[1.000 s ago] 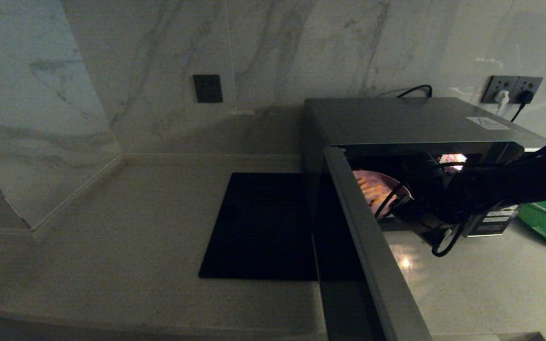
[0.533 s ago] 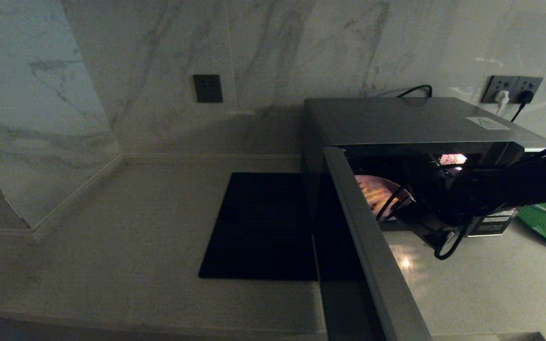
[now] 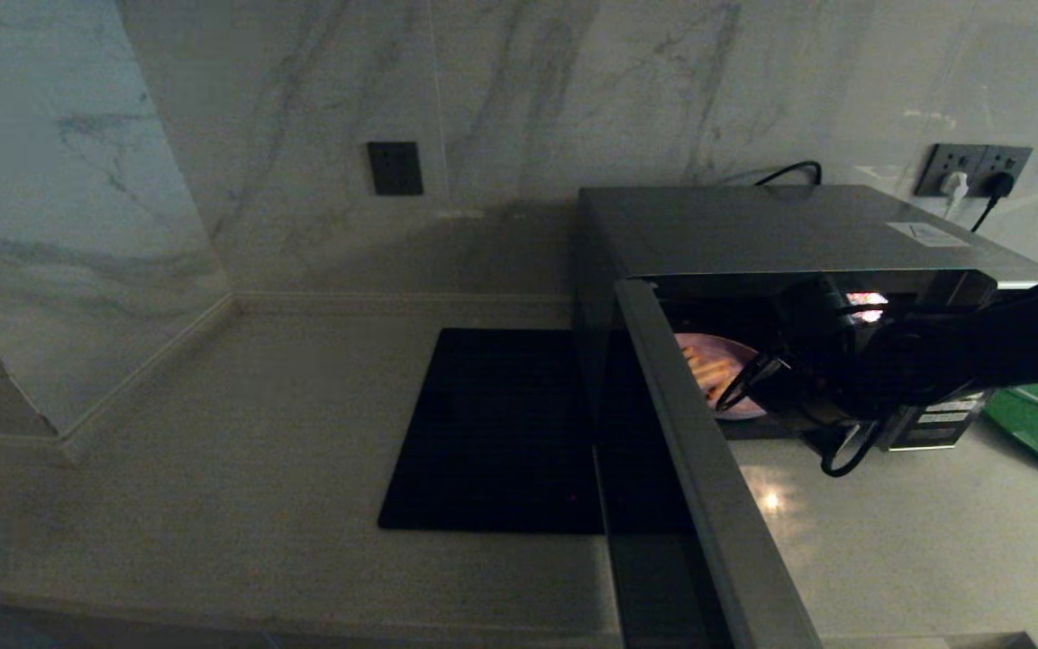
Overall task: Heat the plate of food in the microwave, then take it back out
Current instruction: Take the plate out of the microwave
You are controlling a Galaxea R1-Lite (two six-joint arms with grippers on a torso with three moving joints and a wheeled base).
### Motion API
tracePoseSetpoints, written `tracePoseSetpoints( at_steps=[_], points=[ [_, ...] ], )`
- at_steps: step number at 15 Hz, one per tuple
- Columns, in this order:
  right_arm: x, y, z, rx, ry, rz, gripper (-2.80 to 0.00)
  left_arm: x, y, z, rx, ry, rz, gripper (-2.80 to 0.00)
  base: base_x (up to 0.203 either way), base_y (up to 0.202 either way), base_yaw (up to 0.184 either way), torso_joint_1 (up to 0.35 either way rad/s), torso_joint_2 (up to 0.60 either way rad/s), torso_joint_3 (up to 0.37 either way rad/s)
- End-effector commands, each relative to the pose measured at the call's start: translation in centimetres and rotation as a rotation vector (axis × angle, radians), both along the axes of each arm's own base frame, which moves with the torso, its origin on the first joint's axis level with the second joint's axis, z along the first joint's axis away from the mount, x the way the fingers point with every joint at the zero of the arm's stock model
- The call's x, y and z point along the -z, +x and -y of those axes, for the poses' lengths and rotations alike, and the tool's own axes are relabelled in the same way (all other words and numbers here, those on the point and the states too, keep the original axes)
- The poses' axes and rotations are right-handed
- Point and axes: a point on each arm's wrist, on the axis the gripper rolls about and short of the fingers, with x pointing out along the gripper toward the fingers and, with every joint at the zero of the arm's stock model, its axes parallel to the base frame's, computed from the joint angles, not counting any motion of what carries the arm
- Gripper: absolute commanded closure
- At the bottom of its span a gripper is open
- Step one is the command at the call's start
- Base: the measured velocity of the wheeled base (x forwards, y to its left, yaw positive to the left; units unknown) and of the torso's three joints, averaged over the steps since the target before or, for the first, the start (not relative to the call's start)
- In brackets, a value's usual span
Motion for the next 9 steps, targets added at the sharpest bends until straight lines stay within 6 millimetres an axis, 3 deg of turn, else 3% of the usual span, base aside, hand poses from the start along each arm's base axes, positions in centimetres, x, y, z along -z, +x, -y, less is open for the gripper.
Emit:
tracePoseSetpoints(
  at_steps=[1,9],
  points=[
    [-0.32,0.03,-0.05,-0.003,0.013,0.013,-2.8,0.0,0.0,0.0,0.0,-0.001,0.0,0.0,0.0,0.0,0.0,0.0,0.0,0.0],
    [0.09,0.15,-0.11,0.027,0.055,0.004,-2.8,0.0,0.0,0.0,0.0,-0.001,0.0,0.0,0.0,0.0,0.0,0.0,0.0,0.0]
  ],
)
